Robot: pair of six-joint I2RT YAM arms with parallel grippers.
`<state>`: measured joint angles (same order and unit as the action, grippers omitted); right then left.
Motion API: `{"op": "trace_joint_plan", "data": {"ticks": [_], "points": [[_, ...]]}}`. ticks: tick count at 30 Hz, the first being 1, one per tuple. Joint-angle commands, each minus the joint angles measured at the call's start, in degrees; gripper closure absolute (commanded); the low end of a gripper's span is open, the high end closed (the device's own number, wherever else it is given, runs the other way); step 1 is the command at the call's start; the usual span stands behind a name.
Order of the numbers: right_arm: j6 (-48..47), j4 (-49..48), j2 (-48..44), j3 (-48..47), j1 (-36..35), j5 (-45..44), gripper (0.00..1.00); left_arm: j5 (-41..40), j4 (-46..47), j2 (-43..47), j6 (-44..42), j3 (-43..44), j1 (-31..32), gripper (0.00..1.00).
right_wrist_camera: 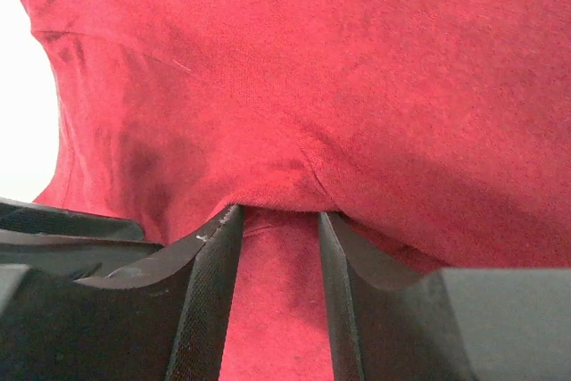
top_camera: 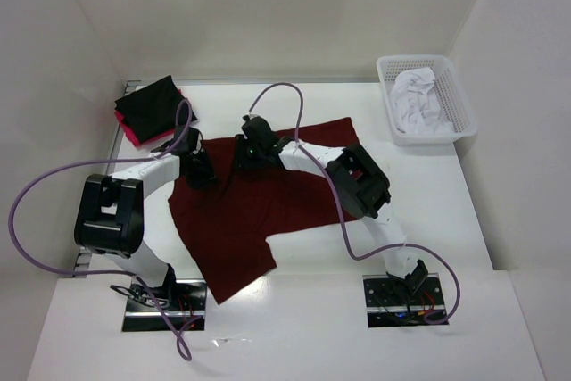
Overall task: Fold and stack the t-shirts
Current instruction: Fold the flattened tshirt in 1/3 of the way
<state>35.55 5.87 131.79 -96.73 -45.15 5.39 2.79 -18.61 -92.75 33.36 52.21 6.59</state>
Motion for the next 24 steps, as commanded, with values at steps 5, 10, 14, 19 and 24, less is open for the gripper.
{"op": "trace_joint_plan", "data": {"ticks": [5, 10, 14, 19, 24], "points": [[-0.31, 0.9, 2.33, -6.28, -1.26, 0.85, 0.57, -2.96, -0.37, -2.0, 1.35, 0.53, 0.27, 0.62], [-0.31, 0.9, 2.86, -8.13, -1.26, 0.85, 0.59, -2.96, -0.37, -2.52, 1.35, 0.53, 0.27, 0.65], [0.22, 0.9, 3.39, -9.18, -1.26, 1.38, 0.64, -3.49, -0.37, -3.05, 1.88, 0.53, 0.27, 0.68], [0.22, 0.9, 4.62, -10.24, -1.79, 1.91, 0.79, -3.49, -0.37, -3.05, 1.88, 0.53, 0.27, 0.68], [0.22, 0.9, 4.62, -9.83, -1.79, 1.91, 0.91, -3.49, -0.37, -3.58, 1.88, 0.53, 0.27, 0.68]]}}
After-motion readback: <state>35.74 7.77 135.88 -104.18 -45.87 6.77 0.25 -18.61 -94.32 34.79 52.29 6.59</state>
